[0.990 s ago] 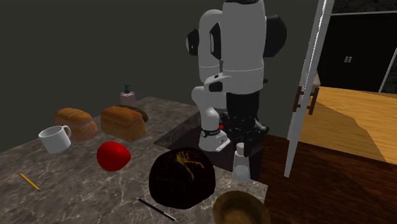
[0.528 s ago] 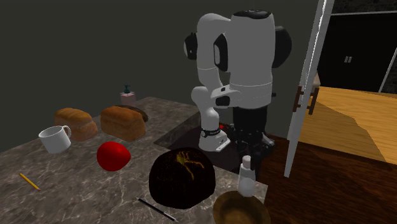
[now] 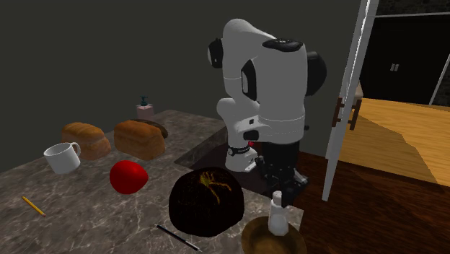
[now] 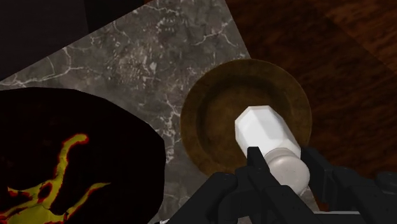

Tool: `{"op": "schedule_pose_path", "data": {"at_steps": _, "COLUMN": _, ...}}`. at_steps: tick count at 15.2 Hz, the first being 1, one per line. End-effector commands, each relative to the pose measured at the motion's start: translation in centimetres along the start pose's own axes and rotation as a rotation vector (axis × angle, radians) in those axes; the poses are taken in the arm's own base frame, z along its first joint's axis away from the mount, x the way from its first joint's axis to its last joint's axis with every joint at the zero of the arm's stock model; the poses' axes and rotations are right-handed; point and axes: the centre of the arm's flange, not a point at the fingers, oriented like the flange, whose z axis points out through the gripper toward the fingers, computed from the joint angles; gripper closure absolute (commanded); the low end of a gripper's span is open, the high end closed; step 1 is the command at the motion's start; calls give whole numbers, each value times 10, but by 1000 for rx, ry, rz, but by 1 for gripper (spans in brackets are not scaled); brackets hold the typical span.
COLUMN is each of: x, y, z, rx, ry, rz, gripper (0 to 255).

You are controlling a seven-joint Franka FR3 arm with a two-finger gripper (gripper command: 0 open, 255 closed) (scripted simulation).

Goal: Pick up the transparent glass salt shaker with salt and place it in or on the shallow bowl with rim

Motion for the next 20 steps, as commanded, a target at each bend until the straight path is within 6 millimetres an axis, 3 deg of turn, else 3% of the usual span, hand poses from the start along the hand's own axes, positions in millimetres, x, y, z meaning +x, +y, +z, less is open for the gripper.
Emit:
{"op": "schedule_pose_path", "data": {"at_steps": 1, "x": 1, "y": 1, "z": 10, "rx": 0, "ry": 0, "rz": 0, "gripper": 255}}
{"op": "schedule_pose_path", "data": {"at_steps": 7, "x": 4, "y": 3, "z": 46, "rx": 0, "ry": 0, "rz": 0, "gripper": 255}}
{"op": "schedule_pose_path", "data": {"at_steps": 15, "x": 4, "y": 3, "z": 46, "rx": 0, "ry": 0, "rz": 0, "gripper": 255}}
{"op": "schedule_pose_path", "data": {"at_steps": 16, "x": 4, "y": 3, "z": 46, "rx": 0, "ry": 0, "rz": 0, "gripper": 0}}
{"op": "schedule_pose_path", "data": {"at_steps": 20, "x": 4, "y": 3, "z": 46, "rx": 0, "ry": 0, "rz": 0, "gripper": 0}}
